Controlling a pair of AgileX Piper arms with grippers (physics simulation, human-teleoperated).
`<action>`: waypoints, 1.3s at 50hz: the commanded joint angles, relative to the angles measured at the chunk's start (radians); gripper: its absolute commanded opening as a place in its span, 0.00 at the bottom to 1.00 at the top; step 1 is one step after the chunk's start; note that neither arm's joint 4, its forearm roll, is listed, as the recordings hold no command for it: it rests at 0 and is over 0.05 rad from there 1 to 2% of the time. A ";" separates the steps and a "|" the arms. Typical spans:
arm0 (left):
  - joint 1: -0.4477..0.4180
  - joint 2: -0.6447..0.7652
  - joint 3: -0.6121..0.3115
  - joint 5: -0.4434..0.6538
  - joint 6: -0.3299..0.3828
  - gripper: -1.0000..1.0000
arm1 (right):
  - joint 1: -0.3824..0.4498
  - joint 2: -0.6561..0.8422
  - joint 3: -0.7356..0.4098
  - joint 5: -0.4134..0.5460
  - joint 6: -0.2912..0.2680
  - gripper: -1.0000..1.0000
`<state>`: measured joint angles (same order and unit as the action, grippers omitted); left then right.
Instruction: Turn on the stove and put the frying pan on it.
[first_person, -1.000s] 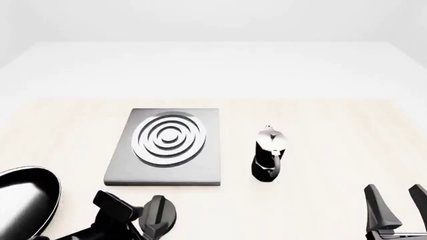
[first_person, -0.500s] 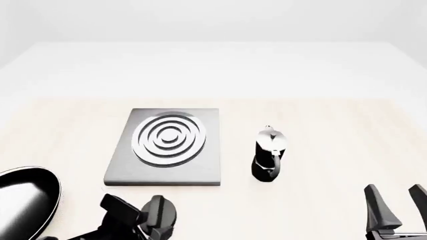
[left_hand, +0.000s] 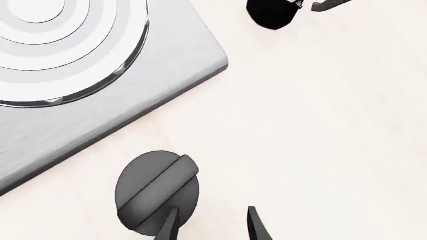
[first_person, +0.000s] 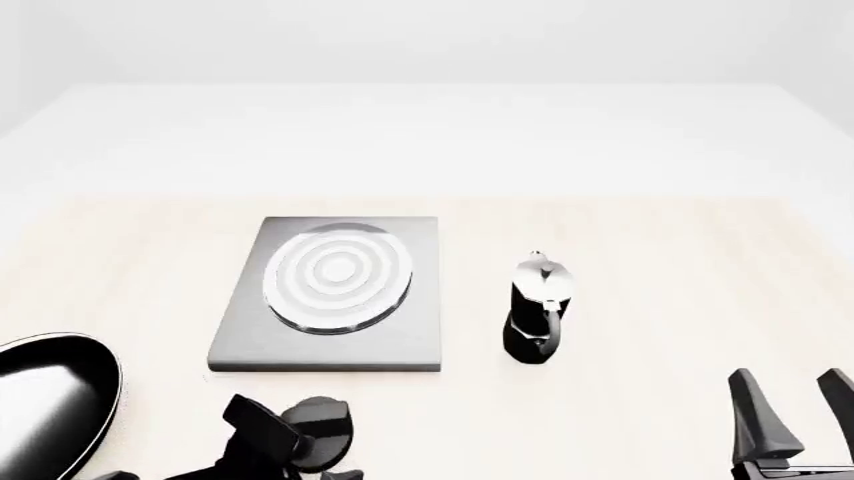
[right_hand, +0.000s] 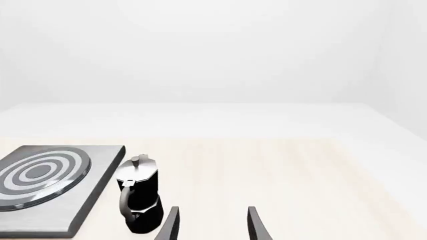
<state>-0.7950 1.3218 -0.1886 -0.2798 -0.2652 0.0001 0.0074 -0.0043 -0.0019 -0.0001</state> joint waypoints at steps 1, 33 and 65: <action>0.020 -0.024 0.005 0.025 0.014 1.00 | 0.000 0.000 0.000 0.000 0.000 1.00; 0.447 -1.034 -0.063 1.030 0.267 1.00 | 0.000 0.000 0.000 0.000 0.000 1.00; 0.604 -1.007 -0.606 1.237 0.522 1.00 | 0.000 0.000 0.000 0.000 0.000 1.00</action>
<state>-0.2154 0.3256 -0.6789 0.8919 0.2111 0.0000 0.0075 -0.0043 -0.0019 -0.0001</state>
